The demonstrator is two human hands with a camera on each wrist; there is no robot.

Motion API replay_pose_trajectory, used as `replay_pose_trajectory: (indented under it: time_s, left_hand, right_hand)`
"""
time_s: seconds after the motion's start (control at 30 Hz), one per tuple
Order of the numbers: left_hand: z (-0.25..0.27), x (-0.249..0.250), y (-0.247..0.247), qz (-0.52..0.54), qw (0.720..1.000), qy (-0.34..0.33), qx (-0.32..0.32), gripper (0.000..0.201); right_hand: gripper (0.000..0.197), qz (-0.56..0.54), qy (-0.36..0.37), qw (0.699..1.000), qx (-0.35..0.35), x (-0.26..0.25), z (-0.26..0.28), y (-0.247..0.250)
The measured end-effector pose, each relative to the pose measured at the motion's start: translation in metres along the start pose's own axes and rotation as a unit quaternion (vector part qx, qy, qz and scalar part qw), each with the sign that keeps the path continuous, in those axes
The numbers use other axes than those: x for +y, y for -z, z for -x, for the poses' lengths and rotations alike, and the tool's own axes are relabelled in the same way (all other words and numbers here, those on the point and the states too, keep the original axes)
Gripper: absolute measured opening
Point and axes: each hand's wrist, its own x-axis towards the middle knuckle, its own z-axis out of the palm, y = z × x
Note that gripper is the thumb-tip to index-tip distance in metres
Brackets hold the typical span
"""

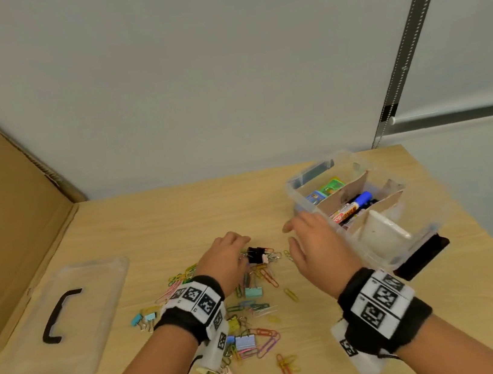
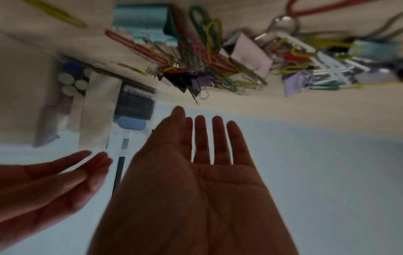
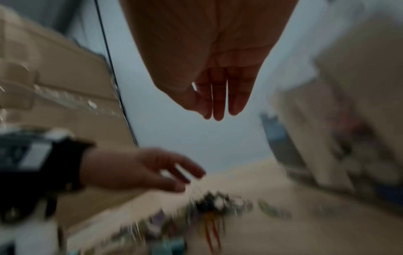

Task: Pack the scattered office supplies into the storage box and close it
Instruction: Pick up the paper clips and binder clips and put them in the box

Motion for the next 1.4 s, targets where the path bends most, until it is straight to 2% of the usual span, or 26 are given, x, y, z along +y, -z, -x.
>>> replay_pose_trajectory:
  time_s: [0.07, 0.17, 0.27, 0.43, 0.47, 0.53, 0.6, 0.7, 0.77, 0.83, 0.87, 0.93, 1.0, 1.03, 1.1, 1.2, 1.3, 1.4]
  left_hand:
    - [-0.009, 0.001, -0.007, -0.013, 1.000, -0.010, -0.015, 0.047]
    - [-0.020, 0.003, -0.014, -0.044, 0.998, -0.016, -0.044, 0.045]
    - [-0.027, 0.000, -0.019, -0.049, 0.997, -0.005, -0.057, 0.032]
    - [-0.030, -0.007, -0.022, -0.024, 0.998, 0.007, -0.058, 0.029]
    - [-0.030, -0.009, -0.021, -0.017, 0.998, 0.007, -0.056, 0.031]
    - [-0.026, -0.012, -0.019, 0.012, 0.999, 0.009, -0.037, 0.035]
    - [-0.021, -0.016, -0.015, 0.065, 0.998, 0.019, -0.007, 0.036]
    - [-0.009, -0.024, -0.007, 0.163, 0.985, 0.048, 0.027, 0.035]
    - [0.000, -0.028, 0.000, 0.222, 0.972, 0.063, 0.046, 0.034]
    - [0.010, -0.030, 0.006, 0.256, 0.963, 0.065, 0.049, 0.033]
    - [0.015, -0.031, 0.008, 0.266, 0.961, 0.063, 0.043, 0.033]
    - [0.022, -0.031, 0.009, 0.262, 0.964, 0.045, 0.023, 0.032]
    - [0.027, -0.028, 0.006, 0.228, 0.973, 0.021, 0.000, 0.028]
    - [0.029, -0.025, 0.004, 0.207, 0.978, 0.013, -0.009, 0.026]
    - [0.031, -0.020, 0.002, 0.168, 0.985, -0.002, -0.029, 0.022]
    - [0.033, -0.015, 0.000, 0.119, 0.989, -0.031, -0.087, 0.019]
    - [0.032, -0.010, -0.003, 0.055, 0.983, -0.092, -0.152, 0.033]
    - [0.028, -0.007, -0.008, -0.003, 0.978, -0.113, -0.177, 0.046]
  right_hand:
    - [0.018, 0.001, -0.010, 0.998, -0.062, 0.004, -0.010, -0.027]
    - [0.024, 0.021, -0.011, 0.989, -0.146, 0.010, -0.023, -0.058]
    - [0.032, 0.035, -0.019, 0.981, -0.190, 0.013, -0.029, -0.080]
    - [0.025, 0.027, -0.021, 0.984, -0.173, 0.017, -0.031, -0.092]
    - [0.022, 0.002, -0.030, 0.987, -0.155, 0.019, -0.032, -0.093]
    - [0.015, -0.099, -0.097, 0.984, -0.111, 0.020, -0.032, -0.089]
    - [0.012, -0.234, -0.188, 0.950, -0.085, 0.024, -0.032, -0.086]
    - [0.011, -0.380, -0.281, 0.876, -0.093, 0.024, -0.034, -0.081]
    - [0.021, -0.445, -0.331, 0.827, -0.097, 0.019, -0.037, -0.080]
    - [0.021, -0.458, -0.359, 0.808, -0.089, 0.015, -0.043, -0.079]
    - [0.017, -0.442, -0.357, 0.817, -0.095, 0.015, -0.046, -0.080]
    - [0.007, -0.336, -0.305, 0.881, -0.136, 0.013, -0.050, -0.082]
    - [0.026, -0.164, -0.201, 0.943, -0.210, 0.014, -0.052, -0.088]
    - [0.034, -0.087, -0.157, 0.954, -0.239, 0.014, -0.053, -0.092]
    - [0.036, -0.010, -0.116, 0.957, -0.265, 0.014, -0.053, -0.100]
    - [0.032, 0.000, -0.106, 0.960, -0.260, 0.014, -0.053, -0.104]
    - [0.032, -0.024, -0.107, 0.967, -0.230, 0.014, -0.051, -0.102]
    - [0.029, -0.082, -0.141, 0.969, -0.186, 0.013, -0.050, -0.097]
